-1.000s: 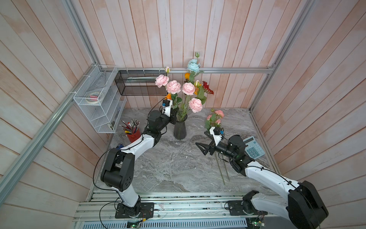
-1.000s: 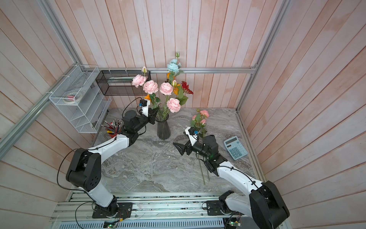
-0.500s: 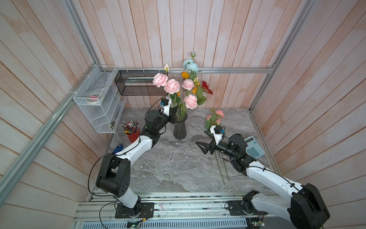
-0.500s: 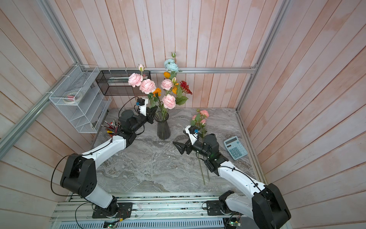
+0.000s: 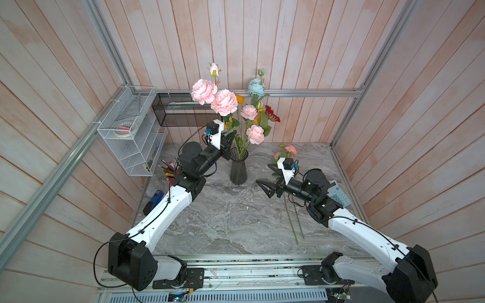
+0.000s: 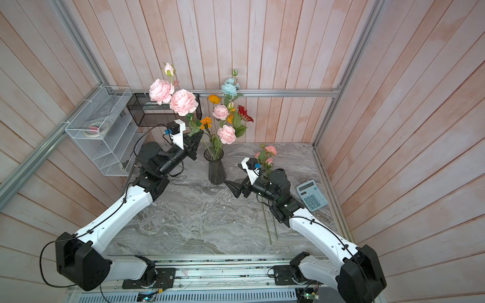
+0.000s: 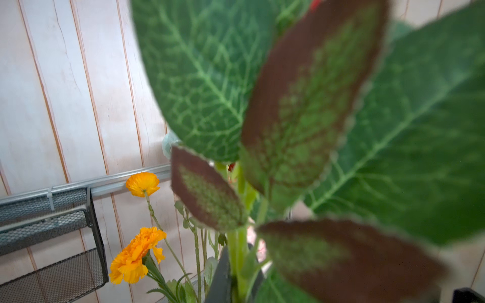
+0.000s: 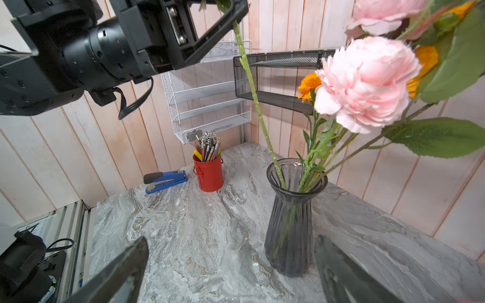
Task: Pick out pink flowers from the vase
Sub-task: Pick up the flower from the vase.
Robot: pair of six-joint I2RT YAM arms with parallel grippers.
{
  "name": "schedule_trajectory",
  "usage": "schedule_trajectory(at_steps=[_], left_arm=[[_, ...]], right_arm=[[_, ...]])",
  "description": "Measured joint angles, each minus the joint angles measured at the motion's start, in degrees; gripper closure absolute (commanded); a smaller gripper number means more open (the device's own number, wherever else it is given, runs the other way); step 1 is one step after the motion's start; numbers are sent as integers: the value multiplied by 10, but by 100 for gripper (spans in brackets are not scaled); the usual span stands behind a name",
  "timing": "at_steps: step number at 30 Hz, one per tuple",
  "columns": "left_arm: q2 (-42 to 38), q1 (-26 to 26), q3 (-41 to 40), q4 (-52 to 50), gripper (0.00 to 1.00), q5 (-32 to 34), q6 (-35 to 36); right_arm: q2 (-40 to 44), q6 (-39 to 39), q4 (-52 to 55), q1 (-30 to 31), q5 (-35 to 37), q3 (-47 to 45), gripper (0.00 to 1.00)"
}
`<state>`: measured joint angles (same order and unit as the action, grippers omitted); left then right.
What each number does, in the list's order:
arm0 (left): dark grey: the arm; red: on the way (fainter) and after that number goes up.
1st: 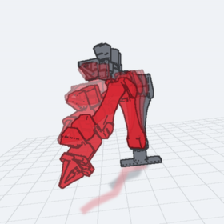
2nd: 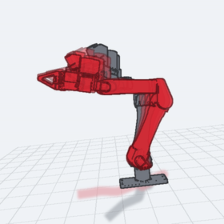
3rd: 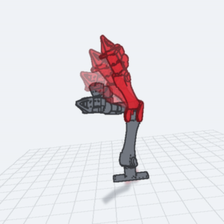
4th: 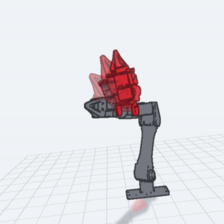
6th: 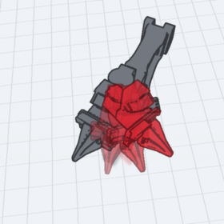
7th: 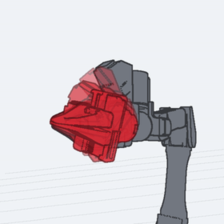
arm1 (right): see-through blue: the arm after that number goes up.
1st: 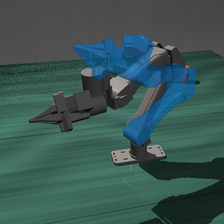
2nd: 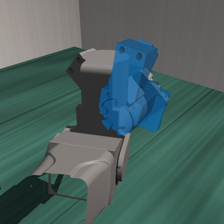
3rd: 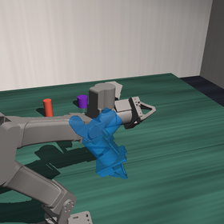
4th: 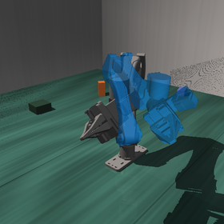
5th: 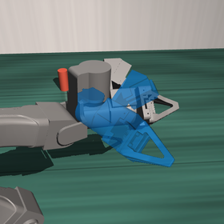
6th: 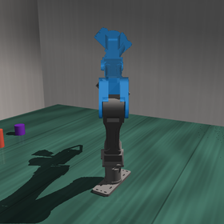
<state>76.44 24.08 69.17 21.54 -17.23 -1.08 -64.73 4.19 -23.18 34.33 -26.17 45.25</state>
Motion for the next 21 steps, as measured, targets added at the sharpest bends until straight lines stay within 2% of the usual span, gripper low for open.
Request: schedule_trajectory(at_steps=[7, 14, 17, 21], left_arm=[[-77, 1, 3, -71, 100, -9, 2], [-147, 8, -43, -132, 100, -96, -7], [-170, 18, -83, -144, 100, -140, -9], [-170, 38, -129, -154, 100, -185, -11]], right_arm=[[25, -9, 19, 16, 0, 11, 2], [59, -8, 24, 27, 0, 11, 3], [68, -8, 23, 30, -5, 10, 10], [68, -10, 21, 36, -25, 5, 33]])
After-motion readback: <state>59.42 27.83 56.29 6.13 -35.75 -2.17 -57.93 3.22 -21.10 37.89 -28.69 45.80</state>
